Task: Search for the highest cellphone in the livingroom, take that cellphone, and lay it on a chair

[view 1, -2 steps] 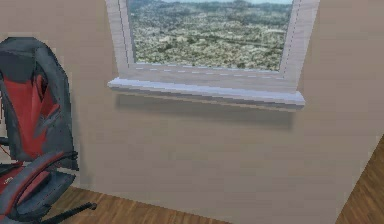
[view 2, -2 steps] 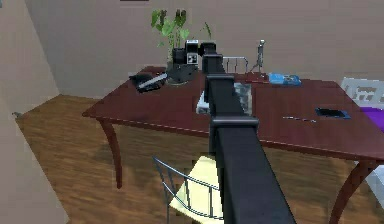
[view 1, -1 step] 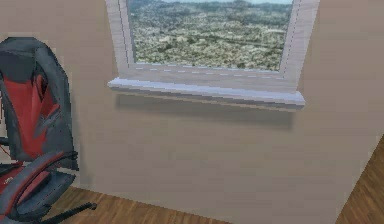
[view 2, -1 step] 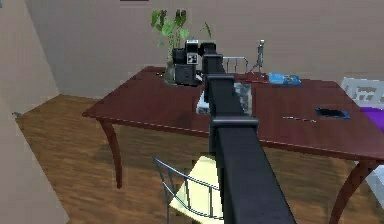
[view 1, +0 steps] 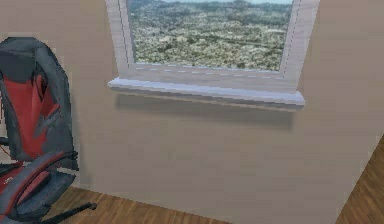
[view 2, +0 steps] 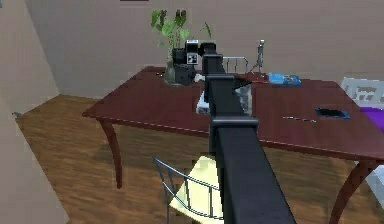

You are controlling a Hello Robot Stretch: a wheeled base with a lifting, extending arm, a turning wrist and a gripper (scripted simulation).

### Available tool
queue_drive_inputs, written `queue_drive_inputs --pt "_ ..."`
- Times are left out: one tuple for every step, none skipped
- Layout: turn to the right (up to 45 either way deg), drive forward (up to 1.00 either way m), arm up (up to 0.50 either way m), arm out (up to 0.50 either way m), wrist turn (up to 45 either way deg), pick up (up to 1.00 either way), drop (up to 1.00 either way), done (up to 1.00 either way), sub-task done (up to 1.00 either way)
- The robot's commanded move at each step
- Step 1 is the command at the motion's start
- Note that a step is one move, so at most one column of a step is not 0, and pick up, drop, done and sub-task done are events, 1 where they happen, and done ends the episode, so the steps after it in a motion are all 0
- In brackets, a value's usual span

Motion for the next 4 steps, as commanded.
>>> queue_drive_inputs --pt "0.0 0.00 -0.38 0.00 0.0 0.00 0.00 0.00 0.00" --pt "0.0 0.00 -0.50 0.00 0.0 0.00 0.00 0.00 0.00" --pt "0.0 0.00 0.00 0.00 0.0 0.00 1.00 0.00 0.00" --pt "0.0 0.00 0.00 -0.10 0.0 0.00 0.00 0.00 0.00"
